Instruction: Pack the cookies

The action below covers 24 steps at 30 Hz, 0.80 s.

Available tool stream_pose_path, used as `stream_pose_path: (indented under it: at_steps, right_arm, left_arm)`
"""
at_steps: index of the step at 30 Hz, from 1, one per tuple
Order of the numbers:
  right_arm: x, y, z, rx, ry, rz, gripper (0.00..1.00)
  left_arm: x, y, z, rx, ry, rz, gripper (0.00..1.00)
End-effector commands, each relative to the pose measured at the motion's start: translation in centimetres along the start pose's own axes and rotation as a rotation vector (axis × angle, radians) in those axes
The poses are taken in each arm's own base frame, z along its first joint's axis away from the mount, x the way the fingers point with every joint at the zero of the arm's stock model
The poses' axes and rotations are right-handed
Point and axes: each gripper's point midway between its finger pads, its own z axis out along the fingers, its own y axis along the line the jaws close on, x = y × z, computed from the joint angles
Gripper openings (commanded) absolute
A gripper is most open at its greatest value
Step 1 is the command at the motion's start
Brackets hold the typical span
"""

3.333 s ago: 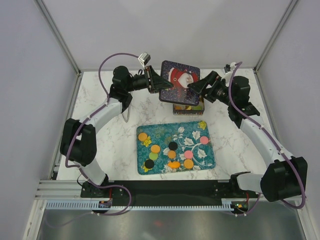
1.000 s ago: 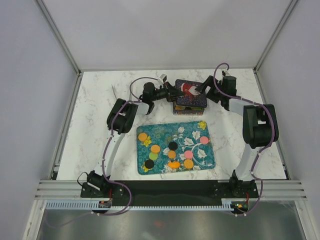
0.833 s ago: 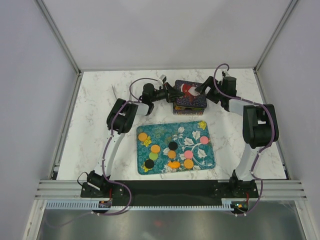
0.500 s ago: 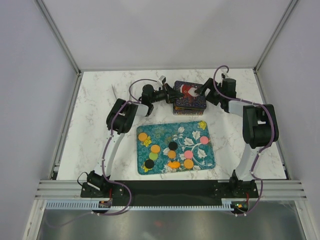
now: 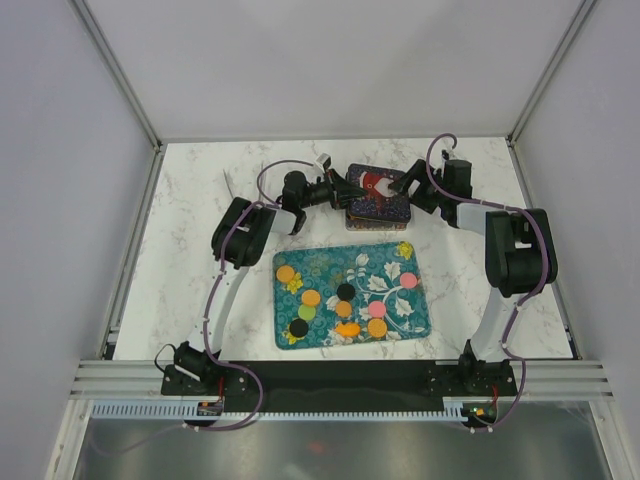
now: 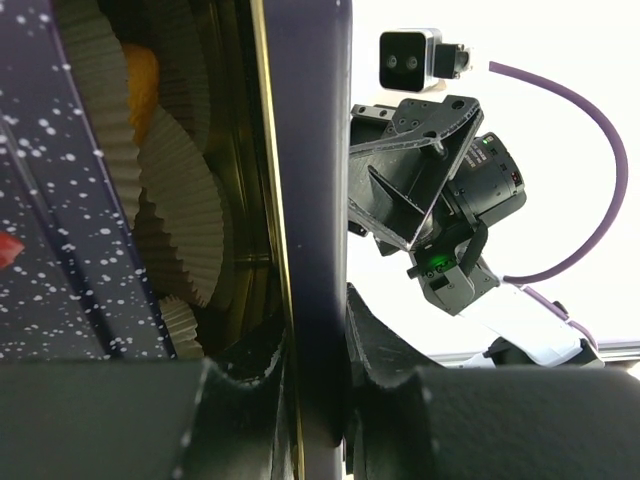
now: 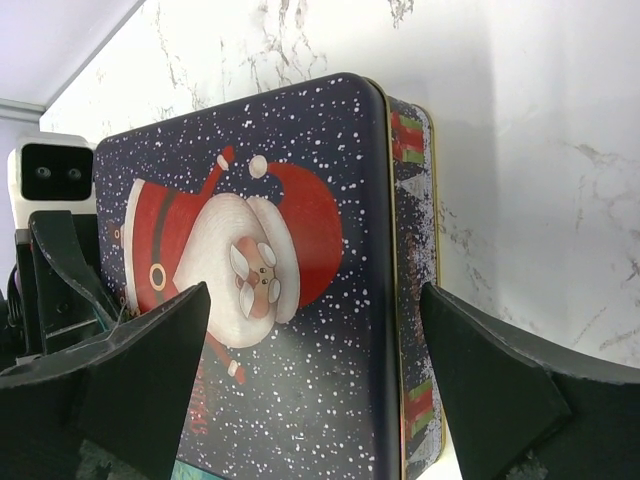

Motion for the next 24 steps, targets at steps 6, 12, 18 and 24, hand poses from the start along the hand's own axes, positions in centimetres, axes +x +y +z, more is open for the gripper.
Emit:
stream_pose_path:
  at_steps: [6,12,18,24]
  right_arm:
    - [0.1,-0.1,0.5,-0.014,0.007,-0.014,0.91]
    - [0.5,-0.7,0.6,0.007,0.016,-0.021,0.88]
    - [0.5,-0.9,0.6,0.018,0.021,-0.023,0.87]
    - [0.4,-0.8,0.7,0.019,0.025,-0.029,0.86]
  left_arm:
    - [0.0,-3.2,-0.6,0.035,-0.001,0.064,0.20]
    - [0.0,-3.5,-1.0,0.029,0.005,0.072,0.30]
    - [0.0,-3.8,-1.2,0.008,0.006,0.089,0.39]
    - [-0.3,-3.8,-2.1,-0.005,-0.011,0.089,0.43]
